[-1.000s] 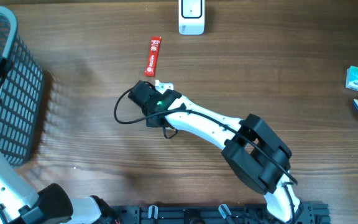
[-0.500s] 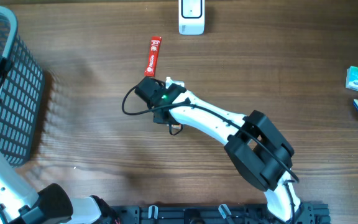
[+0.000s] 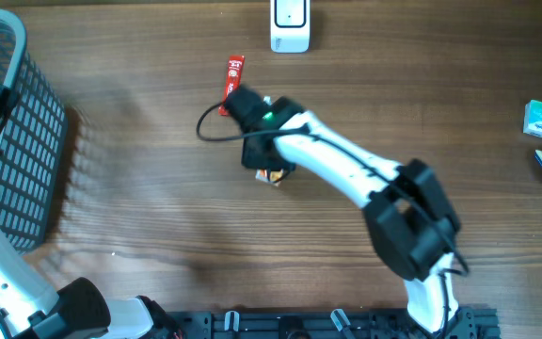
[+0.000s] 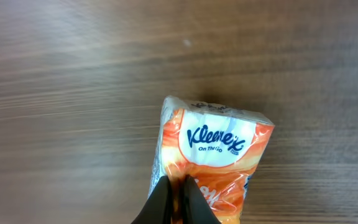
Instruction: Scan the item barcode
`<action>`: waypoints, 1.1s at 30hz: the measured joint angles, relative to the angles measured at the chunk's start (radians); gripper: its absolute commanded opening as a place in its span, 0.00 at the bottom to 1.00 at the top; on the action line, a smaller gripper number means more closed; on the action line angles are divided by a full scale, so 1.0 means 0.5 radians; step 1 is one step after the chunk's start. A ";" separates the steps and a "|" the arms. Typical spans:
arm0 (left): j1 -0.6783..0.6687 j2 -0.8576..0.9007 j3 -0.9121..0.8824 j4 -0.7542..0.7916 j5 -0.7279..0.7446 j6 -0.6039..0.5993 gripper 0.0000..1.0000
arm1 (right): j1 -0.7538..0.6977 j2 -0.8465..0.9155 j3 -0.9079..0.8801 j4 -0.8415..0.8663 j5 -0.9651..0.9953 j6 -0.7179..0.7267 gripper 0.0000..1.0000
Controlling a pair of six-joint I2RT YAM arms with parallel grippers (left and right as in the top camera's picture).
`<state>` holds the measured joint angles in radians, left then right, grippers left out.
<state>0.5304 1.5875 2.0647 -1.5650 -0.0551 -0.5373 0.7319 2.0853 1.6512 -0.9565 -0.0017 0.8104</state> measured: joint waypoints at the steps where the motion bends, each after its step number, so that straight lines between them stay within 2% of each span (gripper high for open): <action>1: 0.000 0.000 0.000 -0.001 0.000 0.000 1.00 | -0.056 -0.050 0.002 0.007 -0.095 -0.067 0.04; 4: 0.000 0.000 0.000 0.000 0.000 0.000 1.00 | -0.226 -0.169 0.011 0.014 -0.403 -0.279 0.04; 9: 0.000 0.000 0.000 0.000 0.000 0.000 1.00 | -0.533 -0.244 -0.050 0.177 -1.146 -0.663 0.04; 11: 0.000 0.000 0.000 -0.001 0.000 0.000 1.00 | -0.632 -0.248 -0.224 0.385 -1.508 -0.780 0.04; 12: 0.000 0.000 0.000 -0.001 0.000 0.000 1.00 | -0.643 -0.248 -0.249 0.423 -1.564 -0.811 0.04; 13: 0.000 0.000 0.000 0.000 0.000 0.000 1.00 | -0.702 -0.243 -0.444 0.579 -1.838 -0.828 0.04; 16: 0.000 0.000 0.000 -0.001 -0.001 0.000 1.00 | -0.750 -0.243 -0.703 0.876 -2.122 -0.792 0.04; 20: 0.000 0.000 0.000 -0.002 0.000 0.000 1.00 | -0.799 -0.243 -0.927 0.979 -2.294 -0.724 0.06; 24: 0.000 0.000 0.000 -0.003 0.000 0.000 1.00 | -0.834 -0.243 -1.095 0.999 -2.306 -0.666 0.06; 25: 0.000 0.000 0.000 -0.002 0.000 0.000 1.00 | -0.838 -0.243 -1.246 1.057 -2.270 -0.619 0.07; 28: 0.000 0.000 0.000 -0.002 -0.001 0.000 1.00 | -0.851 -0.240 -1.351 1.175 -2.263 -0.561 0.17; 31: 0.000 0.000 0.000 -0.004 0.000 0.000 1.00 | -0.919 -0.225 -1.432 1.178 -2.247 -0.509 0.20; 33: 0.000 0.000 0.000 -0.004 -0.001 0.000 1.00 | -0.991 -0.204 -1.458 1.113 -2.180 -0.497 0.29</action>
<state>0.5304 1.5875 2.0647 -1.5669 -0.0555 -0.5373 0.2363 1.9835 0.9222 -0.4000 -1.0916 0.5621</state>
